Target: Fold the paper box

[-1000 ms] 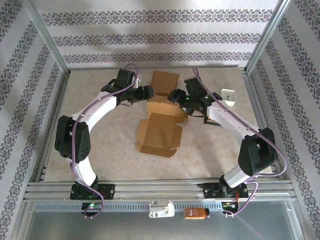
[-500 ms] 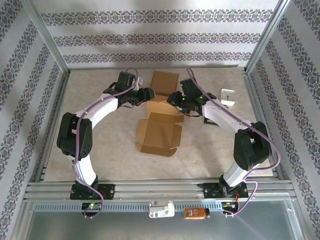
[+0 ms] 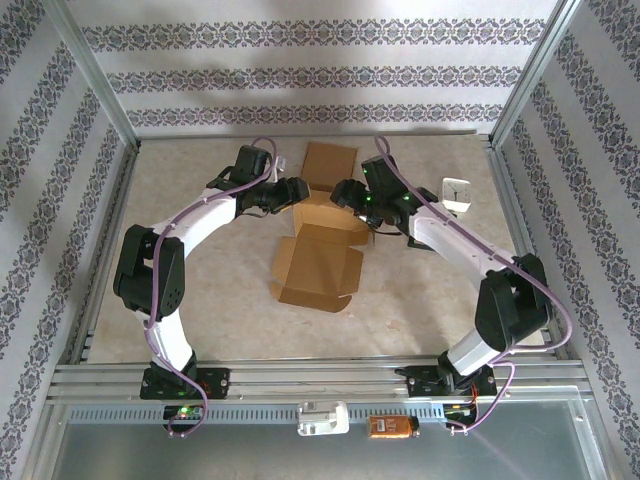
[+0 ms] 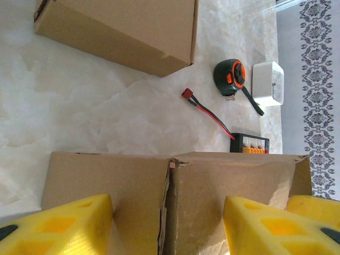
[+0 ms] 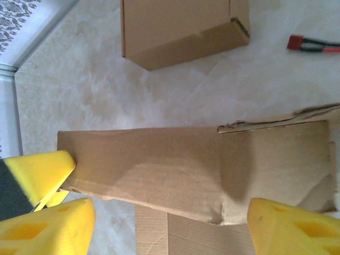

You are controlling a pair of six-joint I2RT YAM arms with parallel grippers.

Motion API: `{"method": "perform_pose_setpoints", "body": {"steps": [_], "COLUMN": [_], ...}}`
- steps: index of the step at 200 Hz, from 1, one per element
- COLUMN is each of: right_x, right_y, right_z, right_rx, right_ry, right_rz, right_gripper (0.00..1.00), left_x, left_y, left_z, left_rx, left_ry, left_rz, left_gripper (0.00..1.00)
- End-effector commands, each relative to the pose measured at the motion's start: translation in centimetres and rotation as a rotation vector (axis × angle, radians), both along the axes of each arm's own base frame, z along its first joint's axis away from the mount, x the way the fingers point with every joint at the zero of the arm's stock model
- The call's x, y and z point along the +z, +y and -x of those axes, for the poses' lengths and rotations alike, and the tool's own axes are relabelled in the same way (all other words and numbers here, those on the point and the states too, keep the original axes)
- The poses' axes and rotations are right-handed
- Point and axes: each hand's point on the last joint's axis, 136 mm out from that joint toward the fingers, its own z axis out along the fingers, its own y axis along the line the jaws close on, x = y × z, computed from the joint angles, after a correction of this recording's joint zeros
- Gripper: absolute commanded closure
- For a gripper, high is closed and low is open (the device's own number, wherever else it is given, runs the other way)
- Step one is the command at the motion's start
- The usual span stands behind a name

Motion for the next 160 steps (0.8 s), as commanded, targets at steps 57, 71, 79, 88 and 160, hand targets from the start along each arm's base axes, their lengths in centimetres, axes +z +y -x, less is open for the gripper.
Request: {"method": "perform_pose_setpoints", "body": {"steps": [57, 71, 79, 88, 160], "right_x": [-1.8, -2.5, -2.9, -3.3, -2.3], "right_y": [-0.8, -0.3, -0.1, 0.1, 1.4], "right_z": [0.0, -0.5, -0.7, -0.8, -1.3], "right_rx": [-0.008, -0.001, 0.002, 0.006, 0.044], "right_ry": [0.049, 0.071, 0.078, 0.088, 0.032], "right_rz": [0.043, 0.038, 0.040, 0.041, -0.034], "right_gripper": [0.13, 0.12, 0.11, 0.10, 0.33], "left_x": [1.5, 1.6, 1.6, 1.6, 1.5], "left_y": [-0.9, -1.0, -1.1, -1.1, -1.2], "left_z": [0.9, 1.0, 1.0, 1.0, 1.2], "left_rx": [-0.046, -0.050, -0.052, -0.053, -0.056], "left_ry": [-0.034, -0.037, -0.037, -0.036, -0.035], "left_rz": [-0.009, -0.008, -0.008, -0.009, -0.006], "left_gripper": [0.43, 0.43, 0.43, 0.43, 0.43]}}
